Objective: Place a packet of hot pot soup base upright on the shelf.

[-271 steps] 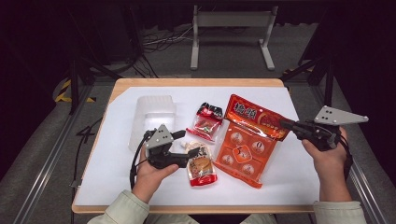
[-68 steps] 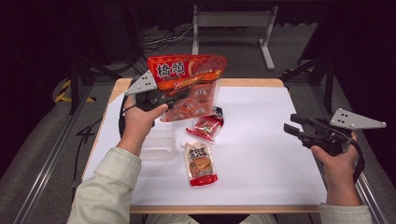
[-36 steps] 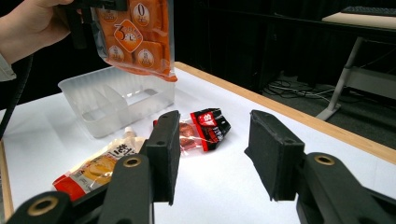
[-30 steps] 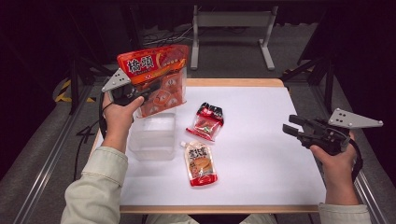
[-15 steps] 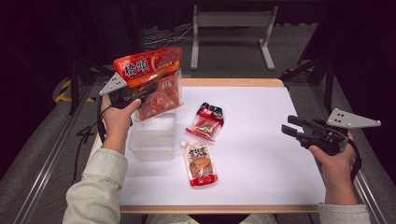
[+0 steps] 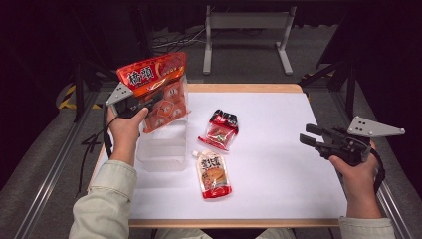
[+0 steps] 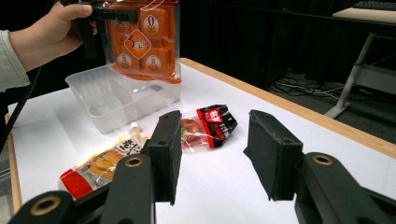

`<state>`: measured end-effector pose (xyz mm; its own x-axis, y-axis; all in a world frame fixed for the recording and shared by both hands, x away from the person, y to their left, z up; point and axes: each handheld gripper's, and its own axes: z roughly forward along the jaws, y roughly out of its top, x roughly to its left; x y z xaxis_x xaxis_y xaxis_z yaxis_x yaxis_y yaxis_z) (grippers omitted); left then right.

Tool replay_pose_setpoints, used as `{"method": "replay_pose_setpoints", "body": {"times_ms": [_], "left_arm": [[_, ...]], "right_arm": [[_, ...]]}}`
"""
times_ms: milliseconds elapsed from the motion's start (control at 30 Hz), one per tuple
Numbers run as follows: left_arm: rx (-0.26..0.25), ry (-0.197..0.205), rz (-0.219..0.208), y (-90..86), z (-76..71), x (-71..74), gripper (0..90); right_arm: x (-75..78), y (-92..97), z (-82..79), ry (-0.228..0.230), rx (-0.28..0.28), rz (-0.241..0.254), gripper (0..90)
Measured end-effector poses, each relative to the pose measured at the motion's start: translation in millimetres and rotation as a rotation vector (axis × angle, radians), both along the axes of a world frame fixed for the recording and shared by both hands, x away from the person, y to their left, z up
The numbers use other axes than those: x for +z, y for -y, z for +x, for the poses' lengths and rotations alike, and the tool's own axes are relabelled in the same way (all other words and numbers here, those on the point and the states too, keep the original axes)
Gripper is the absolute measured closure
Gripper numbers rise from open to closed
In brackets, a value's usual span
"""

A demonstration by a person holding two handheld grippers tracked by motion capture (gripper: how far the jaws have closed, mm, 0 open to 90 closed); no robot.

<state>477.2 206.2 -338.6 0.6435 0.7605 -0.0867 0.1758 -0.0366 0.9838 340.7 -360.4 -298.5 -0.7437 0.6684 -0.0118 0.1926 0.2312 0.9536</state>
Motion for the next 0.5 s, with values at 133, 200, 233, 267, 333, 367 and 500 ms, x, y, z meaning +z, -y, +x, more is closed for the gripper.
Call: {"method": "replay_pose_setpoints", "body": {"times_ms": [133,200,233,267,333,367,500], "left_arm": [[0.013,-0.017,-0.001,0.8,-0.5,-6.9,71.4],[0.010,-0.022,0.004,1.6,-0.8,-10.2,71.4],[0.012,-0.023,-0.003,1.8,-0.9,-12.3,71.4],[0.015,-0.025,-0.015,1.4,-1.0,-13.8,71.3],[0.026,-0.029,-0.025,0.4,-1.1,-16.3,71.3],[0.038,-0.032,-0.028,-0.1,-1.7,-17.4,71.3],[0.060,-0.033,-0.027,-1.4,-3.8,-19.0,71.3]], "right_arm": [[-0.3,-1.2,0.1,-0.002,0.005,-0.003,55.3],[-0.4,-1.5,0.2,-0.003,0.006,-0.004,55.3],[-0.5,-1.6,0.3,-0.003,0.007,-0.003,55.3],[-0.5,-1.8,0.4,-0.004,0.008,-0.004,55.3],[-0.5,-2.4,0.4,-0.002,0.012,-0.004,55.1],[-0.5,-2.6,0.3,-0.002,0.013,-0.005,55.1],[-0.5,-3.8,0.1,-0.003,0.017,-0.010,54.5]]}}
